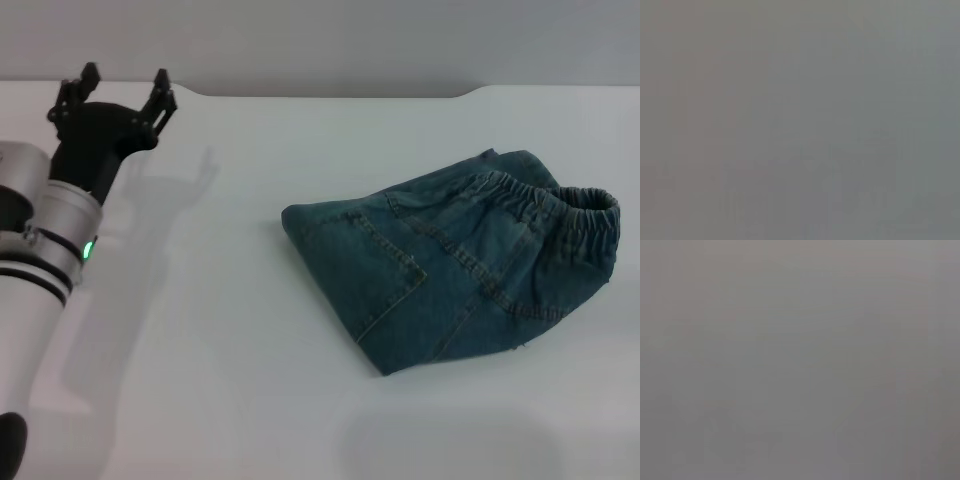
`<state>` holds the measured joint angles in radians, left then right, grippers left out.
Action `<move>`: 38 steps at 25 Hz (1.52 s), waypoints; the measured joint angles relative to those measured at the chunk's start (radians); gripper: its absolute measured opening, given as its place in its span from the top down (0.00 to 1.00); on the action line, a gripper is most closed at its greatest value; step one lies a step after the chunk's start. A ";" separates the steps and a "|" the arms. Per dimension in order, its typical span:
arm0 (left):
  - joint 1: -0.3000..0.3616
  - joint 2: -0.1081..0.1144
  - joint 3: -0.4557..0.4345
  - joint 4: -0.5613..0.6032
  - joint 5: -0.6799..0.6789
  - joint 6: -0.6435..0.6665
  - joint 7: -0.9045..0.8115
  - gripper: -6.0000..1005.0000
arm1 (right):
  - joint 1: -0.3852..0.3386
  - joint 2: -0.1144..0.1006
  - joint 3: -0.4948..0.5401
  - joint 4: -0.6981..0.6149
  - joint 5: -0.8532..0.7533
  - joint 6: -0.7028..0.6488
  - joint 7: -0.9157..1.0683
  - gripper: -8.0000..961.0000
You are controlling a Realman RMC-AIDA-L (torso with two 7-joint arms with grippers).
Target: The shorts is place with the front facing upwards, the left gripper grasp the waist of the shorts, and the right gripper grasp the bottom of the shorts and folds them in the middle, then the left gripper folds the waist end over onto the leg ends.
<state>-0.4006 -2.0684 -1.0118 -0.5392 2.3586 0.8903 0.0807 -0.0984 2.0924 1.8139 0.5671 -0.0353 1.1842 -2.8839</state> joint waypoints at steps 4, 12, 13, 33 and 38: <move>0.008 0.001 -0.006 0.007 -0.002 0.004 -0.012 0.16 | -0.006 0.000 0.012 -0.009 0.006 -0.015 0.000 0.62; 0.011 0.001 -0.006 0.008 -0.002 0.005 -0.014 0.16 | 0.001 0.000 0.012 -0.016 0.008 -0.025 0.000 0.42; 0.012 0.001 -0.006 0.008 -0.002 0.005 -0.014 0.16 | 0.001 0.000 0.012 -0.016 0.008 -0.025 0.000 0.42; 0.034 0.002 -0.002 0.005 -0.002 0.009 -0.027 0.16 | 0.006 0.000 -0.006 -0.016 0.000 -0.018 0.000 0.43; 0.028 0.002 0.000 0.007 -0.002 0.009 -0.027 0.16 | 0.007 0.000 -0.007 -0.016 0.000 -0.017 0.000 0.43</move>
<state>-0.3727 -2.0665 -1.0120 -0.5327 2.3562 0.8994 0.0537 -0.0913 2.0923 1.8066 0.5513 -0.0354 1.1671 -2.8839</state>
